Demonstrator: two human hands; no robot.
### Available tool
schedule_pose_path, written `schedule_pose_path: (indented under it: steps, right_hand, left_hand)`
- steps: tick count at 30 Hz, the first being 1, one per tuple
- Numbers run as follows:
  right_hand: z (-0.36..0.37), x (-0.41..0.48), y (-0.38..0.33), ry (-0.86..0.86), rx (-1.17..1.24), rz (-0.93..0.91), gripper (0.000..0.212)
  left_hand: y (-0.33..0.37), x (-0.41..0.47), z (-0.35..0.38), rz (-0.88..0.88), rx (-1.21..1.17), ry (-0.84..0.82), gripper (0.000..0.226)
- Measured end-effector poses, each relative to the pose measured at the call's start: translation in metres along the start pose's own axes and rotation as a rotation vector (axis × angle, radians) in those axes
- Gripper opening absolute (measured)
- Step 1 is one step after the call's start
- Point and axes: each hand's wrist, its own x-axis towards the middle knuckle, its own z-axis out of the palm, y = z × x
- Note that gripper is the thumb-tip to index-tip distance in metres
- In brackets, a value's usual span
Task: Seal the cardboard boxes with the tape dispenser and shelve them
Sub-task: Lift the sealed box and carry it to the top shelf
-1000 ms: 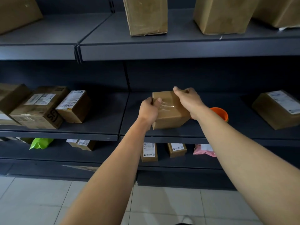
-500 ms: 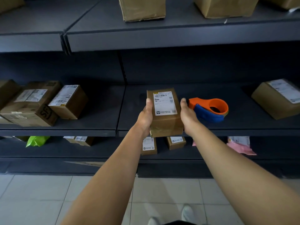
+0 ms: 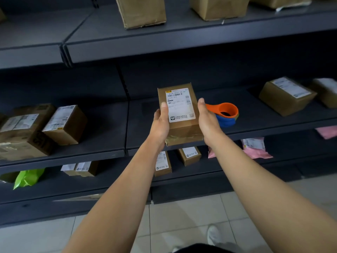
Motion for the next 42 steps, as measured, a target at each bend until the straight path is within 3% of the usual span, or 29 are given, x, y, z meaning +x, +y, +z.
schedule_pose_path:
  steps: [6,14,18,28,34,39,42]
  right_hand:
    - [-0.032,-0.031,-0.001,0.133,0.062,-0.085,0.039]
    - [-0.109,-0.069,0.008,0.392,0.110,-0.123,0.039]
    - [-0.152,-0.093,0.012,0.533,0.149,-0.094,0.040]
    - [-0.248,-0.140,-0.002,0.848,0.247,-0.164,0.045]
    - [-0.296,-0.140,-0.047,0.935,0.307,-0.325,0.045]
    - [-0.343,-0.117,-0.094,0.911,0.369,-0.476,0.048]
    - [-0.381,-0.092,-0.124,0.904,0.341,-0.567,0.050]
  left_hand:
    - [0.012,-0.024,0.026,0.082,0.027,-0.129,0.072]
    - [0.016,-0.059,0.102,0.126,0.115,-0.377,0.080]
    - [0.009,-0.070,0.151,0.108,0.128,-0.523,0.101]
    - [0.049,-0.127,0.255,0.301,0.182,-0.802,0.076]
    - [0.102,-0.135,0.305,0.486,0.204,-0.809,0.088]
    - [0.156,-0.131,0.350,0.627,0.144,-0.784,0.070]
    - [0.185,-0.120,0.388,0.647,0.121,-0.747,0.082]
